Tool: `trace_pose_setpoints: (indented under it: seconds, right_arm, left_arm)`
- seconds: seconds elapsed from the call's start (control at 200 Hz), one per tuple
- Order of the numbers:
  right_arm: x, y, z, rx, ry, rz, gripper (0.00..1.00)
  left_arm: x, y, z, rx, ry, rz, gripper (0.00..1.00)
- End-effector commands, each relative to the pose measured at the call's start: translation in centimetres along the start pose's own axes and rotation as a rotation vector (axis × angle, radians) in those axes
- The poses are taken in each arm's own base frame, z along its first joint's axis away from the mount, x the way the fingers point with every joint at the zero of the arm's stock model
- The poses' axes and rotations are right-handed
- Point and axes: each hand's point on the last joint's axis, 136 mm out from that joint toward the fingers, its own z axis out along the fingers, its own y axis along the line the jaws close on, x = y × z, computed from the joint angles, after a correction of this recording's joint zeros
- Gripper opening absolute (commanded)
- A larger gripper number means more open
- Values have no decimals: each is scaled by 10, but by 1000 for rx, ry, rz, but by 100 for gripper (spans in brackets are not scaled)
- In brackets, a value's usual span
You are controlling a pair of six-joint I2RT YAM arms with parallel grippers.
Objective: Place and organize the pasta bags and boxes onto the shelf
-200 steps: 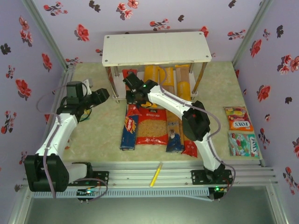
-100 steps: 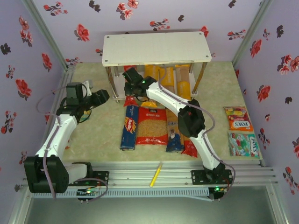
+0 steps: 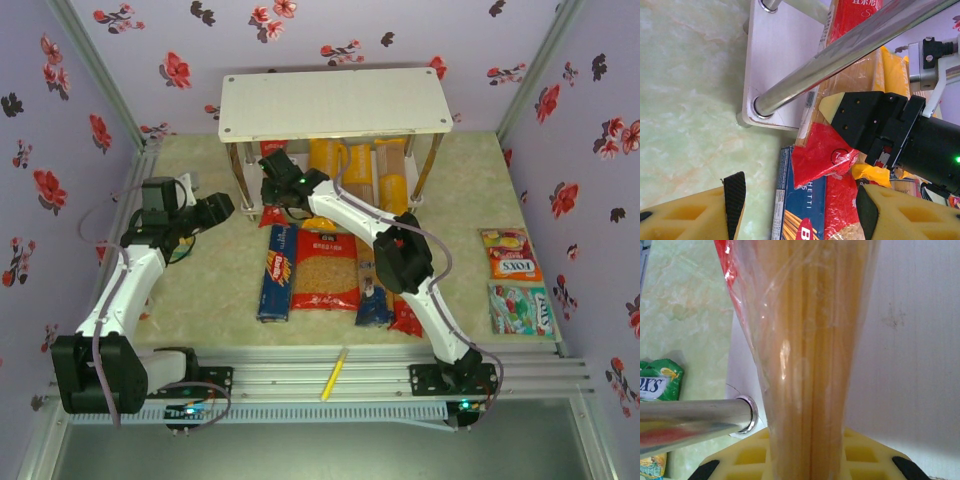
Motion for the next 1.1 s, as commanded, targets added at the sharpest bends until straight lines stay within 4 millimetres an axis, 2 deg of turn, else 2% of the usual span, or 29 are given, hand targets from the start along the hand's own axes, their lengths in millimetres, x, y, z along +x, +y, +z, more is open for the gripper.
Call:
trace_pose_setpoints:
  seconds: [0.0, 0.07, 0.425, 0.59, 0.74, 0.905, 1.095]
  right_arm:
    - [-50, 22, -11, -55, -194, 4, 9]
    - [-49, 20, -6, -50, -194, 4, 13]
    - [-36, 8, 20, -21, -165, 20, 46]
    - [-29, 4, 27, -23, -138, 30, 50]
    - [-28, 14, 23, -81, -106, 34, 60]
    - [-27, 36, 12, -202, -62, 44, 69]
    - [-28, 51, -1, -329, -7, 98, 71]
  left_arm:
    - [5, 2, -2, 4, 19, 8, 62]
    - [6, 2, -2, 4, 20, 9, 62]
    - [6, 3, -1, 3, 19, 9, 64]
    - [8, 5, 0, -1, 26, 7, 64]
    - [8, 6, 0, -2, 25, 7, 64]
    - [7, 7, 1, -4, 25, 4, 64]
    - [6, 9, 1, -8, 23, 2, 64]
